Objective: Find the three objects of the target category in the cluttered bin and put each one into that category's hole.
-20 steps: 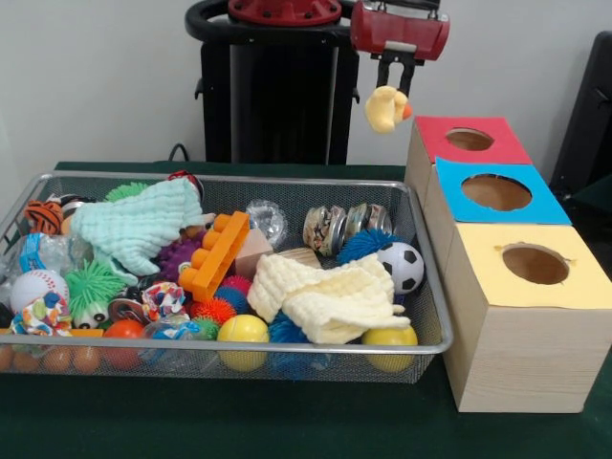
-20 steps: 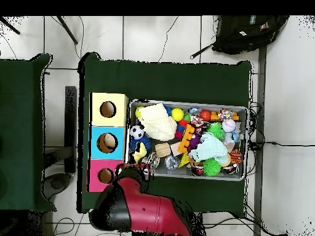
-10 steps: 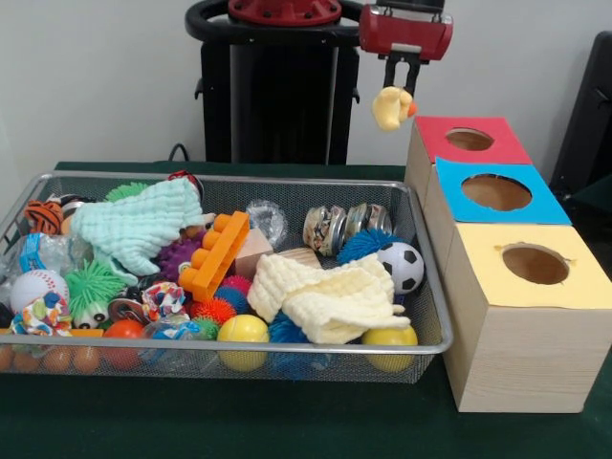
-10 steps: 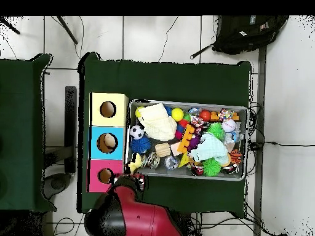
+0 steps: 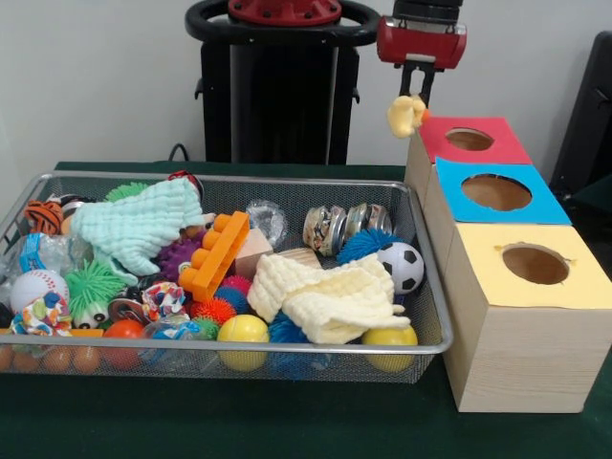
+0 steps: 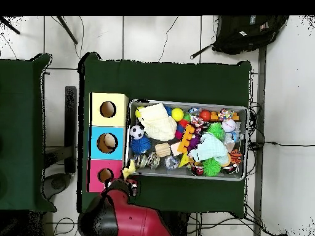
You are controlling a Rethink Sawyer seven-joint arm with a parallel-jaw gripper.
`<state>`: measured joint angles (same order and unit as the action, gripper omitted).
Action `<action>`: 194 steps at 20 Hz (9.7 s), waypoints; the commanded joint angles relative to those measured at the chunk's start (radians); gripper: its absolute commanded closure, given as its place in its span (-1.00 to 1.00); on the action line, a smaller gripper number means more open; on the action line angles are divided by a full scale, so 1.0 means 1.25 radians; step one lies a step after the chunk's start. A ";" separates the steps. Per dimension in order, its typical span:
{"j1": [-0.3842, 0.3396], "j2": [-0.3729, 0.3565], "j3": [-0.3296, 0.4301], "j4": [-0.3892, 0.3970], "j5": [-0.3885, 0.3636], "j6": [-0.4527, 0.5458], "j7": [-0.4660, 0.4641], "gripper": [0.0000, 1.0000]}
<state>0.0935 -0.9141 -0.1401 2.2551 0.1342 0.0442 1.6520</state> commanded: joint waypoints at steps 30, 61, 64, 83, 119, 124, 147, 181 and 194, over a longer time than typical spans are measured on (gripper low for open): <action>0.157 0.038 0.021 0.013 0.162 -0.019 0.329 1.00; 0.110 0.074 0.103 0.037 0.160 -0.060 0.339 1.00; 0.116 0.072 0.106 0.041 0.168 -0.058 0.348 1.00; 0.168 0.081 0.109 0.042 0.209 -0.040 0.386 1.00; 0.185 0.084 0.093 0.007 0.184 0.006 0.353 -1.00; 0.176 0.087 0.101 0.010 0.181 -0.004 0.353 -1.00; 0.126 0.053 0.073 0.021 0.139 -0.059 0.332 1.00; 0.202 -0.046 -0.009 -0.001 0.165 0.126 0.338 1.00; 0.100 -0.015 -0.002 -0.047 0.118 0.091 0.268 1.00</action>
<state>0.2640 -0.9820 -0.1502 2.2690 0.3251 0.1484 1.8838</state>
